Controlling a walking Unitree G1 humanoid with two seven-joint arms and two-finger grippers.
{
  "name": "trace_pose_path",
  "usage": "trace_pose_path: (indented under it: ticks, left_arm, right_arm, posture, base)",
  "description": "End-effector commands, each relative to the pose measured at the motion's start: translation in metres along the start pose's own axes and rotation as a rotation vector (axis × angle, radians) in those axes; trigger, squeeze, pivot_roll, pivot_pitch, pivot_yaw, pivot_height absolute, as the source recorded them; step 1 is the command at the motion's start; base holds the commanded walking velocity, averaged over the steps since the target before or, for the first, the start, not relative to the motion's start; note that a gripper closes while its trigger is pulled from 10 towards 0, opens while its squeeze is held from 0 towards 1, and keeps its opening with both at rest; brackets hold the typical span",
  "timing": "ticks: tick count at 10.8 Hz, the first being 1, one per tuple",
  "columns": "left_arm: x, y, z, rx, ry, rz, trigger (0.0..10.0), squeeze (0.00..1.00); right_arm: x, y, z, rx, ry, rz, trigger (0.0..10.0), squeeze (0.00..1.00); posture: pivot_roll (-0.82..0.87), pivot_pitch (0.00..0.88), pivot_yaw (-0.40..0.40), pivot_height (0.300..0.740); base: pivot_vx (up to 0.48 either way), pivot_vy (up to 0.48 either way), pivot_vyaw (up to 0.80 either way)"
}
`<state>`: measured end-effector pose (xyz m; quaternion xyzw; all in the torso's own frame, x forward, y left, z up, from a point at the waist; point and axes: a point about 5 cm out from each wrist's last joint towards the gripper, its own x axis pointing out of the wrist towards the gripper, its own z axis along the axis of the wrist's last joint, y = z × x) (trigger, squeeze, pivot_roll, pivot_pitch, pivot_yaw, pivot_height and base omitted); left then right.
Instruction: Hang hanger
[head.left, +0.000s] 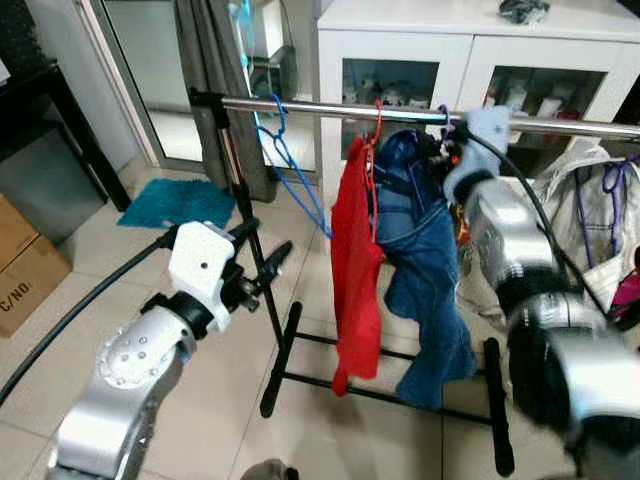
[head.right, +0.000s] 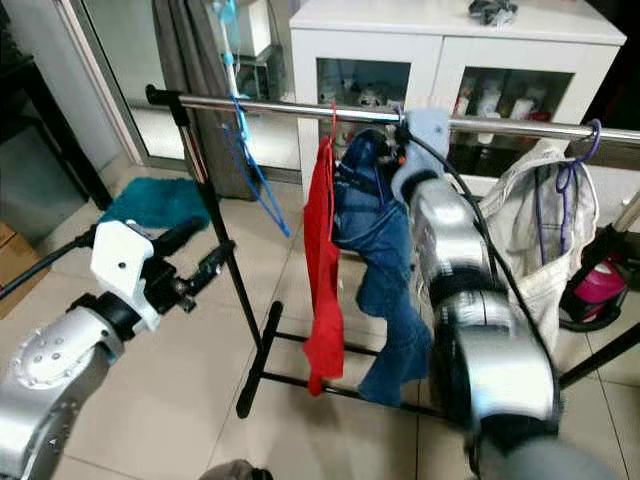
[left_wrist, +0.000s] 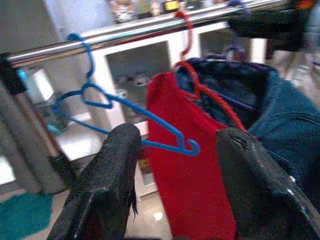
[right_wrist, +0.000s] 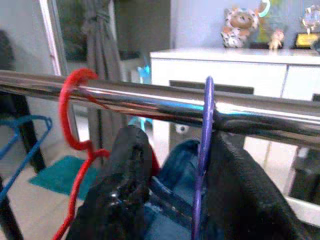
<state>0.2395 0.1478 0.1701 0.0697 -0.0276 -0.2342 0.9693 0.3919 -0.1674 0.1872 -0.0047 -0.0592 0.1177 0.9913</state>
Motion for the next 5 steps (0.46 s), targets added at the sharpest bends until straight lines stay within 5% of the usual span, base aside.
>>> trace_pose_path:
  ticks: [1, 2, 5]
  left_arm:
    - [-0.003, 0.006, -0.005, 0.017, 0.006, 0.079, 10.0, 0.00]
    - [-0.007, 0.006, -0.011, 0.007, -0.002, 0.154, 10.0, 0.00]
    - [0.000, 0.005, -0.013, -0.011, -0.018, 0.226, 10.0, 0.00]
  right_arm:
    - [-0.007, 0.009, 0.008, -0.029, -0.071, 0.051, 10.0, 1.00]
    - [-0.025, 0.018, 0.005, -0.075, -0.096, 0.083, 10.0, 1.00]
    - [-0.080, 0.041, -0.003, -0.062, -0.090, 0.040, 10.0, 1.00]
  posture:
    - [0.00, 0.000, 0.083, 0.740]
    - [-0.02, 0.000, 0.086, 0.740]
    - [-0.02, 0.000, 0.069, 0.740]
  base:
    - [0.000, 0.000, 0.00]
    - [0.000, 0.000, 0.00]
    - [0.000, -0.469, 0.00]
